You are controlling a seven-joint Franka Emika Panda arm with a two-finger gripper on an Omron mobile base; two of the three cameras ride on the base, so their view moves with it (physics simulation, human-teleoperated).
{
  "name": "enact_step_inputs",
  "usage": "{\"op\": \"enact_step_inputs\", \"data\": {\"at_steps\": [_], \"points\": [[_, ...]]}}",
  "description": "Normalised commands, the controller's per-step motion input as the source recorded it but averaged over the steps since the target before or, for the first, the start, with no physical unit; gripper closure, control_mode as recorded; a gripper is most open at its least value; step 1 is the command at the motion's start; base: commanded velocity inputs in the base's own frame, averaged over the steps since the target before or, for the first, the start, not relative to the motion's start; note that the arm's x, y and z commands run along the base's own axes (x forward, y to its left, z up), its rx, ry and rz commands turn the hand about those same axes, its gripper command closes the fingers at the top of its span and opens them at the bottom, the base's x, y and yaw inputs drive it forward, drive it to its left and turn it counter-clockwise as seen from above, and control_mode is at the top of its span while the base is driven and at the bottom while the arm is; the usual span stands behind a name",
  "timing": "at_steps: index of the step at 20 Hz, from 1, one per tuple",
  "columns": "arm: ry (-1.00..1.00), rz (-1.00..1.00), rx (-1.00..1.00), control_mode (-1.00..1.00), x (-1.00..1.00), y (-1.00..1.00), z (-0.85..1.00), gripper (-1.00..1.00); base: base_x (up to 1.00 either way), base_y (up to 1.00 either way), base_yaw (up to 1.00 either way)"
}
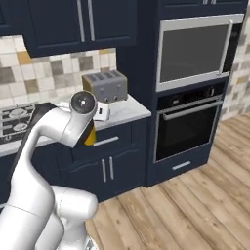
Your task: Move the drinks to the dining counter.
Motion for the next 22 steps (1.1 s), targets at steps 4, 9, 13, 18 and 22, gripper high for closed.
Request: {"op": "enact_step_inputs", "data": {"at_steps": [4, 9, 13, 18, 22], "points": [[0.00, 0.00, 0.00, 1.00, 0.00, 0.00, 0.00, 1.00, 0.03, -0.48, -0.52], [0.00, 0.00, 0.00, 1.00, 0.00, 0.00, 0.00, 1.00, 0.18, -0.54, -0.69], [0.00, 0.00, 0.00, 1.00, 0.00, 0.00, 0.00, 1.00, 0.07, -0.60, -0.75], [0.00, 0.00, 0.00, 1.00, 0.00, 0.00, 0.00, 1.00, 0.16, -0.40, -0.72], [0.00, 0.00, 0.00, 1.00, 0.00, 0.00, 0.00, 1.00, 0.47, -0.06, -0.56]]}}
